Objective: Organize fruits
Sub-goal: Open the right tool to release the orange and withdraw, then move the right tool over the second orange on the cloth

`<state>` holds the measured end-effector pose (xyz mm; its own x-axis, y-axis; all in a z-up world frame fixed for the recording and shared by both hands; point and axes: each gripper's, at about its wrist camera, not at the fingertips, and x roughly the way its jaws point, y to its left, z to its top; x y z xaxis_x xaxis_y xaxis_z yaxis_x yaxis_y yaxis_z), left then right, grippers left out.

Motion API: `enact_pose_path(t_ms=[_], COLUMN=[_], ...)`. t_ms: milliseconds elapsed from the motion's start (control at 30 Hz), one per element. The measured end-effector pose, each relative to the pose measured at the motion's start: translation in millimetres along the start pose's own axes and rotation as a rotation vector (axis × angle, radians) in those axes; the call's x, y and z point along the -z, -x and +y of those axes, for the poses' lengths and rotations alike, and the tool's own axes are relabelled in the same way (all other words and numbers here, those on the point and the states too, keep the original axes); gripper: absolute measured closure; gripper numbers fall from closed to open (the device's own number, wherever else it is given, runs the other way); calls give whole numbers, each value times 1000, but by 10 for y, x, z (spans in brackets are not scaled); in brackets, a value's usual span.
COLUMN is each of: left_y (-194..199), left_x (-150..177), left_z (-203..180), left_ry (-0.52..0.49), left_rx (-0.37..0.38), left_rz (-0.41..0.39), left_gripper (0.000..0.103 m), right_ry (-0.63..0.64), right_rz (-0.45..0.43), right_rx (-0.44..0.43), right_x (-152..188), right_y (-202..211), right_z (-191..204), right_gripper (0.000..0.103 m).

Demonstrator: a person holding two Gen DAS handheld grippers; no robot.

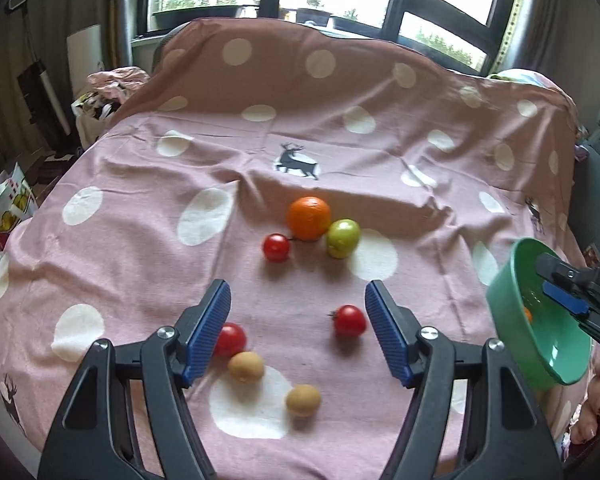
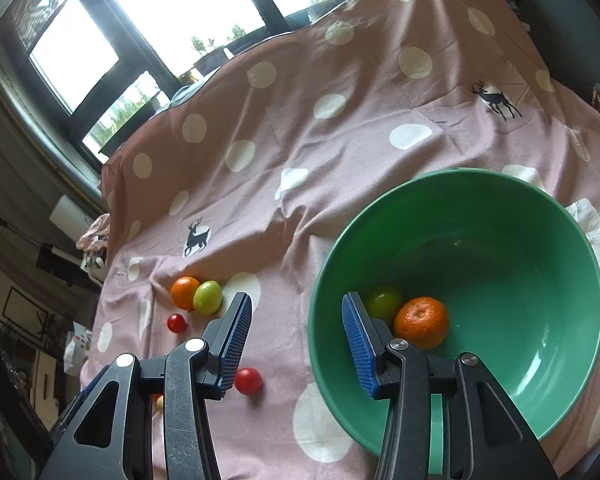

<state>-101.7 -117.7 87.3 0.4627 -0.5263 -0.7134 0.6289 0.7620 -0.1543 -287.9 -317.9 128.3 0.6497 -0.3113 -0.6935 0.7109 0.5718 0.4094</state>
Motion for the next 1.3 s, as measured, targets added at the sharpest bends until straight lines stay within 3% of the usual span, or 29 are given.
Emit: enact_pose_path(t_ms=[267, 433, 600, 867, 1167, 1300], left_y=[-125, -292, -285, -327, -338, -333], left_x=[-34, -33, -41, -51, -40, -55], left_z=[728, 969, 1065, 999, 988, 981], left_ry=[186, 286, 332, 296, 292, 302], left_rx=[-26, -17, -1, 21, 29, 60], left_rz=[9, 77, 72, 93, 98, 98], left_gripper=[34, 35, 35, 36, 36, 36], right_ry=[89, 156, 256, 338, 348, 328], right_rz=[49, 169, 244, 276, 320, 267], right_rx=[-70, -100, -19, 96, 23, 34], right_x=[87, 45, 1, -24, 86, 108], right_y=[-221, -676, -1224, -1835, -2038, -1959], right_z=[466, 923, 1348, 1687, 1780, 1744], right_gripper=[55, 55, 55, 55, 55, 57])
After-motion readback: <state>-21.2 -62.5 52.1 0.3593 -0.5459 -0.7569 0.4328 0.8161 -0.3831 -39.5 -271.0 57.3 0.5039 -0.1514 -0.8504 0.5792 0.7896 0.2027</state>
